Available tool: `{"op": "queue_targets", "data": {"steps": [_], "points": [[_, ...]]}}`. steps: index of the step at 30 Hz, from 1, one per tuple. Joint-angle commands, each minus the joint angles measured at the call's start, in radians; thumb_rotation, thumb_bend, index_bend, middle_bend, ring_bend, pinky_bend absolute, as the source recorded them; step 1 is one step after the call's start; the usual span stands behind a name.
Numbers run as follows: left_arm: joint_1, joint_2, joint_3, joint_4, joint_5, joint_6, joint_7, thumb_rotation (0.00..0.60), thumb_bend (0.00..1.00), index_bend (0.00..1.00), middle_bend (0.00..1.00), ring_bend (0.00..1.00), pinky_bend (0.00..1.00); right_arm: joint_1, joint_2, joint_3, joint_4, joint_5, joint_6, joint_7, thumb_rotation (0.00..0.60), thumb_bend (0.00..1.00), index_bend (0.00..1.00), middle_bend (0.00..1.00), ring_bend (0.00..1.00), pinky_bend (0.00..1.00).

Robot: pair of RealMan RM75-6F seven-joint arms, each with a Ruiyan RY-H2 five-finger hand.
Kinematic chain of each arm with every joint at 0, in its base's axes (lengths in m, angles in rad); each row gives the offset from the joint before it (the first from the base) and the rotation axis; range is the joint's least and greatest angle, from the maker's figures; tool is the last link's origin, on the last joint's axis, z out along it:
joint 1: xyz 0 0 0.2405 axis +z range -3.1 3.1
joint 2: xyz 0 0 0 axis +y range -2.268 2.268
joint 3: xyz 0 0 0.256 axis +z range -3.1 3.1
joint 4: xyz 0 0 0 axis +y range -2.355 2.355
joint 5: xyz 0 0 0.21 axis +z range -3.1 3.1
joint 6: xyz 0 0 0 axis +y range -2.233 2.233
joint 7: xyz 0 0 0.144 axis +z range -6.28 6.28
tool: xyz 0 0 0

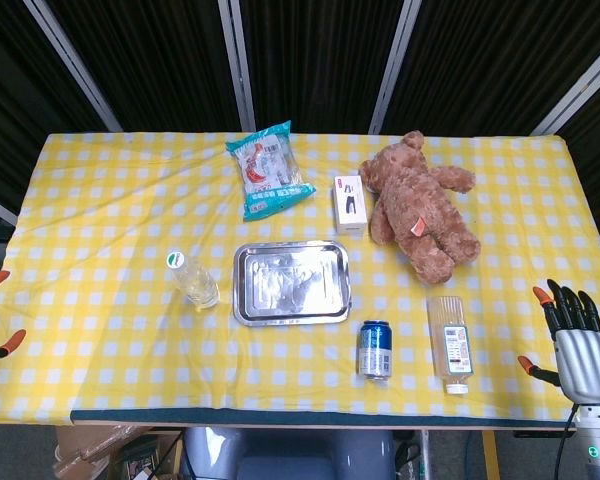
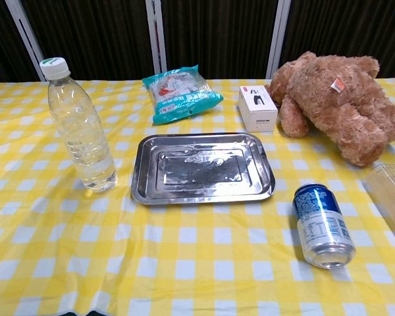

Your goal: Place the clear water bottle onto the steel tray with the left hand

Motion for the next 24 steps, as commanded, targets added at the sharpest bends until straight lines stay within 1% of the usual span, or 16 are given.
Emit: {"op": "queue_targets", "data": {"steps": [1, 18, 24], "points": [[0.001, 0.001, -0.001, -0.001, -0.001, 0.002, -0.002, 0.600, 0.25, 0.16, 0.05, 0.00, 0.00, -0.001, 0.000, -0.002, -0.001, -0.003, 0.001, -0.002, 0.600, 0.05, 0.10, 0.00, 0.00, 0.00], [0.002, 0.004, 0.002, -0.008, -0.004, -0.002, -0.001, 0.600, 0.25, 0.16, 0.05, 0.00, 0.00, -0.003, 0.003, -0.001, -0.002, 0.000, 0.001, -0.002, 0.600, 0.05, 0.10, 0.00, 0.00, 0.00], [0.004, 0.006, 0.006, -0.024, 0.012, 0.007, -0.002, 0.600, 0.25, 0.16, 0.05, 0.00, 0.00, -0.011, 0.012, -0.005, -0.007, -0.006, 0.011, 0.004, 0.600, 0.05, 0.10, 0.00, 0.00, 0.00]]}}
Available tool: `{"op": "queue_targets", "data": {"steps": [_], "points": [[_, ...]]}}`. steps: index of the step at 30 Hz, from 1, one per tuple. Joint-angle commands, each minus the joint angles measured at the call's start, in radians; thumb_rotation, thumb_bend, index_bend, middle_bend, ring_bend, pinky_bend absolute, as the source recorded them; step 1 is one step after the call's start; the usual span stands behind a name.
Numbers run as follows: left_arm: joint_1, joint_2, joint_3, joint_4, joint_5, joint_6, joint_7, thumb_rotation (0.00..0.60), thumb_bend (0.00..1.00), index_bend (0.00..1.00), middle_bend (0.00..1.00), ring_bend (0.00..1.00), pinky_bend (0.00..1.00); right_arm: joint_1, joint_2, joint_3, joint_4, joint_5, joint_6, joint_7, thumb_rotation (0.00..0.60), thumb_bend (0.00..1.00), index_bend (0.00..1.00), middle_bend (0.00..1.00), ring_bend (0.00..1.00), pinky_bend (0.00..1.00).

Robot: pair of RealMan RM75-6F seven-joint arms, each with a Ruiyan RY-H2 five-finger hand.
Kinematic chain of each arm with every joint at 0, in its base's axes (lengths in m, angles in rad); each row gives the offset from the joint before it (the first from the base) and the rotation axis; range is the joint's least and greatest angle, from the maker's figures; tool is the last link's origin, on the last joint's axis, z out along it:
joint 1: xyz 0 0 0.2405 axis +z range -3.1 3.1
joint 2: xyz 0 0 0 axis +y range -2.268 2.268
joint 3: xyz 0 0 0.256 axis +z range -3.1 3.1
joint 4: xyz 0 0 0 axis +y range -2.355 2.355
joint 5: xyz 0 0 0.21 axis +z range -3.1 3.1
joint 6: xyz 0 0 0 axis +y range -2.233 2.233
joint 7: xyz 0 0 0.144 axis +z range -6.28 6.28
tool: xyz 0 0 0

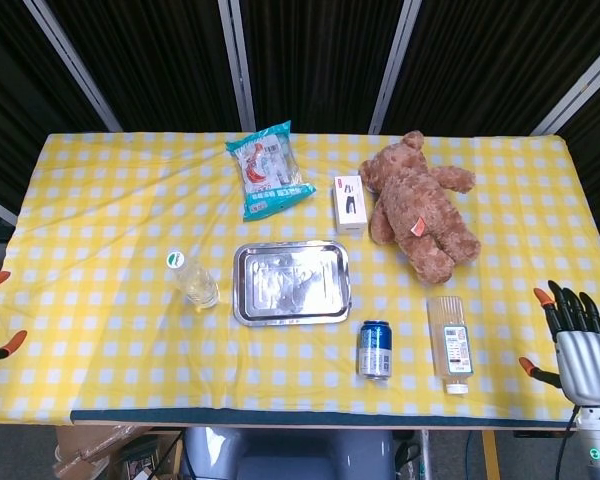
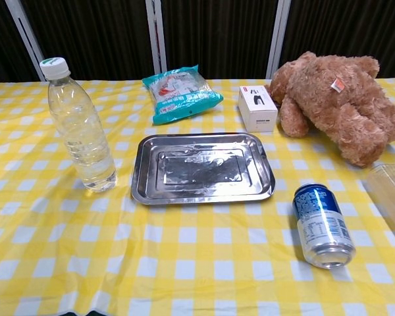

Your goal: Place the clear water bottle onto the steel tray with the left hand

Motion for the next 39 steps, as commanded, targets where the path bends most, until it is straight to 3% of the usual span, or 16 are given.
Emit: {"op": "queue_targets", "data": {"steps": [1, 9, 16, 21, 28, 39], "points": [[0.002, 0.001, 0.004, -0.007, 0.007, 0.003, 0.000, 0.600, 0.25, 0.16, 0.05, 0.00, 0.00, -0.004, 0.004, -0.001, -0.003, -0.002, 0.004, 0.007, 0.600, 0.05, 0.10, 0.00, 0.00, 0.00], [-0.021, -0.010, -0.009, -0.069, -0.030, -0.053, -0.072, 0.600, 0.20, 0.16, 0.06, 0.00, 0.00, -0.007, 0.009, -0.004, -0.004, -0.003, 0.004, 0.014, 0.600, 0.05, 0.10, 0.00, 0.00, 0.00], [-0.145, -0.001, -0.032, -0.124, -0.088, -0.335, -0.407, 0.600, 0.17, 0.16, 0.06, 0.00, 0.00, -0.005, 0.008, -0.003, -0.006, -0.002, 0.000, 0.012, 0.600, 0.05, 0.10, 0.00, 0.00, 0.00], [-0.226, -0.085, -0.059, -0.081, -0.109, -0.442, -0.475, 0.600, 0.17, 0.16, 0.06, 0.00, 0.00, -0.004, 0.009, -0.002, -0.003, 0.005, -0.007, 0.017, 0.600, 0.05, 0.10, 0.00, 0.00, 0.00], [-0.266, -0.203, -0.096, -0.057, -0.146, -0.455, -0.536, 0.600, 0.17, 0.16, 0.06, 0.00, 0.00, -0.003, 0.012, -0.005, -0.003, 0.002, -0.012, 0.030, 0.600, 0.05, 0.10, 0.00, 0.00, 0.00], [-0.313, -0.364, -0.133, 0.013, -0.189, -0.438, -0.507, 0.600, 0.17, 0.18, 0.09, 0.00, 0.00, -0.005, 0.022, -0.005, -0.006, 0.004, -0.014, 0.053, 0.600, 0.05, 0.10, 0.00, 0.00, 0.00]]}}
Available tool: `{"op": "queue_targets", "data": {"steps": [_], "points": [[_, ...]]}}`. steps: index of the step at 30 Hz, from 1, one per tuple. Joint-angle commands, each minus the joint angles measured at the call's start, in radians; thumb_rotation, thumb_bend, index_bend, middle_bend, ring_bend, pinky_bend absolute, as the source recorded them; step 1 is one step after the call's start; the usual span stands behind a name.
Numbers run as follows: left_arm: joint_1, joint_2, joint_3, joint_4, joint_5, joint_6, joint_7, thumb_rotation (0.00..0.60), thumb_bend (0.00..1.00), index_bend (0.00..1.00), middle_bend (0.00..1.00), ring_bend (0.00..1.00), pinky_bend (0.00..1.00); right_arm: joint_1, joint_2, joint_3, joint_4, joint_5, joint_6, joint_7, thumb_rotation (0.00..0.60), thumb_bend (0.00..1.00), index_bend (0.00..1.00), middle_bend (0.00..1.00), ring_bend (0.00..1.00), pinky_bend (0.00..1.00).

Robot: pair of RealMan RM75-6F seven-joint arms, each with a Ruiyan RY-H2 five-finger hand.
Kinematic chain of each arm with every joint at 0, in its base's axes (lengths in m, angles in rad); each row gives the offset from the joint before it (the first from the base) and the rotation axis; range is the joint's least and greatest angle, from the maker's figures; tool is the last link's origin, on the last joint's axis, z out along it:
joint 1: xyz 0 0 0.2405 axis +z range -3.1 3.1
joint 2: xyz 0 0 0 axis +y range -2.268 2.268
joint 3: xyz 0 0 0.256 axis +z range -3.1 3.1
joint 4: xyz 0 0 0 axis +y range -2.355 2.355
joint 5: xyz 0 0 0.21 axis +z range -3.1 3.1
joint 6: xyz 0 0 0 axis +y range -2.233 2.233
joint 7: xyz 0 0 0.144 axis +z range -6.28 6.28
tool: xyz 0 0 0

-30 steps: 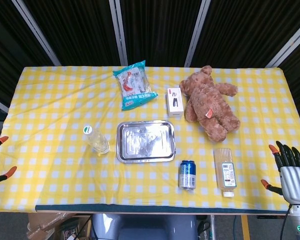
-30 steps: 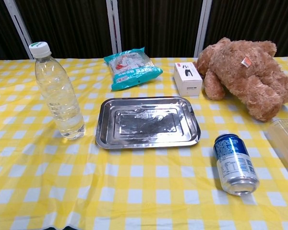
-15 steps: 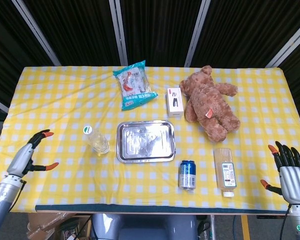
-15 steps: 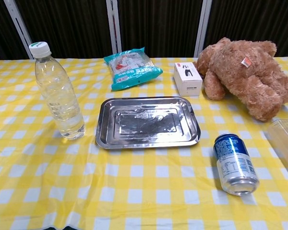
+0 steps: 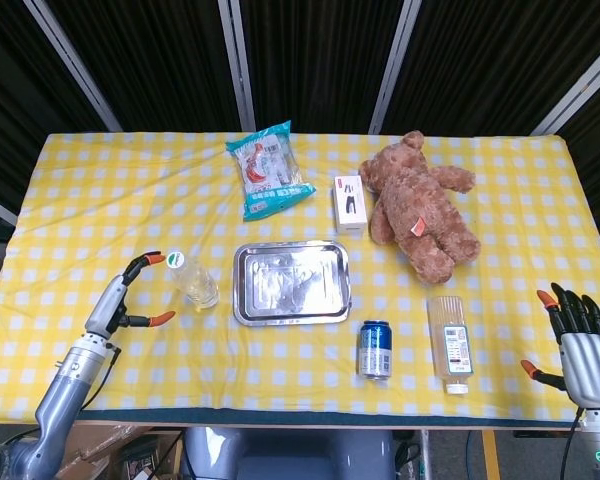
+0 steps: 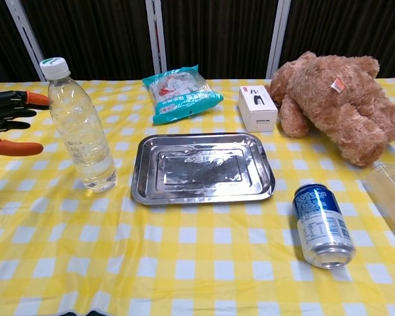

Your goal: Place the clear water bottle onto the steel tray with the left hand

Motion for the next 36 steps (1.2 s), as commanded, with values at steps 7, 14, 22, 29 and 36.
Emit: {"op": "queue_targets", "data": {"steps": [7, 14, 22, 29, 36], "points": [[-0.072, -0.169, -0.050, 0.100, -0.078, -0.020, 0.058, 0.600, 0.17, 0.19, 0.09, 0.00, 0.00, -0.001, 0.007, 0.003, 0.002, 0.010, -0.005, 0.019, 0.600, 0.05, 0.10, 0.00, 0.00, 0.00], [-0.104, -0.229, -0.071, 0.138, -0.106, -0.038, 0.076, 0.600, 0.19, 0.21, 0.14, 0.00, 0.00, -0.001, 0.010, 0.003, 0.002, 0.012, -0.009, 0.023, 0.600, 0.05, 0.10, 0.00, 0.00, 0.00], [-0.099, -0.280, -0.086, 0.154, -0.100, 0.027, 0.092, 0.600, 0.42, 0.42, 0.34, 0.00, 0.00, -0.001, 0.012, 0.004, 0.003, 0.012, -0.009, 0.029, 0.600, 0.05, 0.10, 0.00, 0.00, 0.00], [-0.083, -0.294, -0.109, 0.149, -0.138, 0.076, 0.140, 0.600, 0.48, 0.51, 0.43, 0.01, 0.02, -0.002, 0.012, 0.002, -0.001, 0.005, -0.005, 0.027, 0.600, 0.05, 0.10, 0.00, 0.00, 0.00], [-0.082, -0.253, -0.135, 0.031, -0.130, 0.087, 0.151, 0.600, 0.51, 0.57, 0.52, 0.06, 0.04, 0.001, 0.008, 0.004, 0.000, 0.012, -0.010, 0.019, 0.600, 0.05, 0.10, 0.00, 0.00, 0.00]]}}
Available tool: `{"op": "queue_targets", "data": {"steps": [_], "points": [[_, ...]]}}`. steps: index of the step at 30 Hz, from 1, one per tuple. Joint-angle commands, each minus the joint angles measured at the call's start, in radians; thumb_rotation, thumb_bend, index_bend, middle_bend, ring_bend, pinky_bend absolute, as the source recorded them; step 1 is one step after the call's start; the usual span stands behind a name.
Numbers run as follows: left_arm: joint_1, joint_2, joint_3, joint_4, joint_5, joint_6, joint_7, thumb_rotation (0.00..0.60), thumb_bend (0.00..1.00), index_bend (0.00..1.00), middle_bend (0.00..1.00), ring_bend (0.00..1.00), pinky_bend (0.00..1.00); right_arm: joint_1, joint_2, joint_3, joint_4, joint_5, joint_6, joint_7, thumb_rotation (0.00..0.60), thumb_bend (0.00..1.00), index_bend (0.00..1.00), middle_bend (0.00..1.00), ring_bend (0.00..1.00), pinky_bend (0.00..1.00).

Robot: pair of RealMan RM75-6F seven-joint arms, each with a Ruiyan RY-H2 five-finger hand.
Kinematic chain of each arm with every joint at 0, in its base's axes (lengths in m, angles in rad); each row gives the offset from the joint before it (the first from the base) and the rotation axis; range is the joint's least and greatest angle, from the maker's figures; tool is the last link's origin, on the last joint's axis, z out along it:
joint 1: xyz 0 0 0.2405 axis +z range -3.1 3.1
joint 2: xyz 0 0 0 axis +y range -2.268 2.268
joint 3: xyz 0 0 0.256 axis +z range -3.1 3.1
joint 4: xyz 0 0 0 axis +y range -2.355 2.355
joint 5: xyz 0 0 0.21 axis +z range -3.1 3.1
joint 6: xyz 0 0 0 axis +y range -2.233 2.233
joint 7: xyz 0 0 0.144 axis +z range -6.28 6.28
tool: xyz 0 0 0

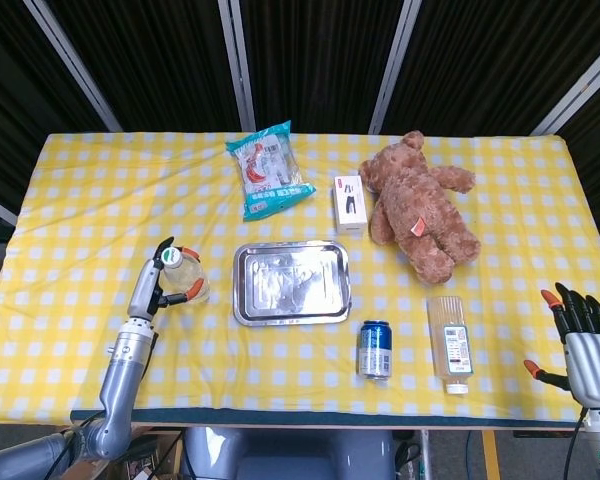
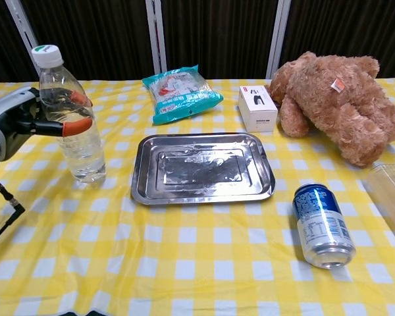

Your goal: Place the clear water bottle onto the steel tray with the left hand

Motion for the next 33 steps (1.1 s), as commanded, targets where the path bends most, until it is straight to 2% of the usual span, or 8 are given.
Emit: {"op": "queue_targets", "data": {"steps": [1, 5, 10, 14, 17, 22, 29, 33], "points": [[-0.002, 0.052, -0.025, -0.128, 0.012, 0.002, 0.016, 0.600, 0.51, 0.57, 0.52, 0.06, 0.04, 0.001, -0.002, 0.000, 0.001, 0.002, -0.003, -0.004, 0.600, 0.05, 0.10, 0.00, 0.00, 0.00], [-0.009, 0.132, -0.059, -0.326, 0.027, 0.021, 0.089, 0.600, 0.51, 0.57, 0.52, 0.06, 0.04, 0.002, -0.004, 0.001, 0.002, 0.004, -0.004, -0.006, 0.600, 0.05, 0.10, 0.00, 0.00, 0.00], [-0.023, 0.208, -0.121, -0.582, 0.037, 0.104, 0.274, 0.600, 0.50, 0.58, 0.52, 0.06, 0.04, 0.003, -0.005, -0.001, 0.002, 0.001, -0.006, -0.008, 0.600, 0.05, 0.10, 0.00, 0.00, 0.00], [-0.037, 0.246, -0.166, -0.728, 0.009, 0.164, 0.415, 0.600, 0.49, 0.58, 0.53, 0.06, 0.04, 0.003, -0.004, -0.003, -0.003, -0.005, -0.006, -0.010, 0.600, 0.05, 0.10, 0.00, 0.00, 0.00], [-0.038, 0.264, -0.172, -0.781, -0.016, 0.203, 0.485, 0.600, 0.48, 0.59, 0.53, 0.06, 0.04, 0.002, -0.003, -0.005, -0.006, -0.010, -0.001, -0.008, 0.600, 0.05, 0.10, 0.00, 0.00, 0.00], [-0.031, 0.243, -0.137, -0.687, -0.040, 0.226, 0.479, 0.600, 0.48, 0.59, 0.52, 0.06, 0.04, 0.002, -0.003, -0.006, -0.008, -0.012, -0.002, -0.008, 0.600, 0.05, 0.10, 0.00, 0.00, 0.00], [-0.032, 0.192, -0.067, -0.432, -0.064, 0.123, 0.308, 0.600, 0.48, 0.59, 0.52, 0.06, 0.04, 0.006, -0.006, -0.002, -0.002, 0.003, -0.013, -0.008, 0.600, 0.05, 0.10, 0.00, 0.00, 0.00], [-0.035, 0.158, -0.035, -0.327, -0.061, 0.074, 0.235, 0.600, 0.48, 0.59, 0.52, 0.06, 0.04, 0.009, -0.010, 0.000, 0.001, 0.007, -0.017, -0.013, 0.600, 0.05, 0.10, 0.00, 0.00, 0.00]]}}
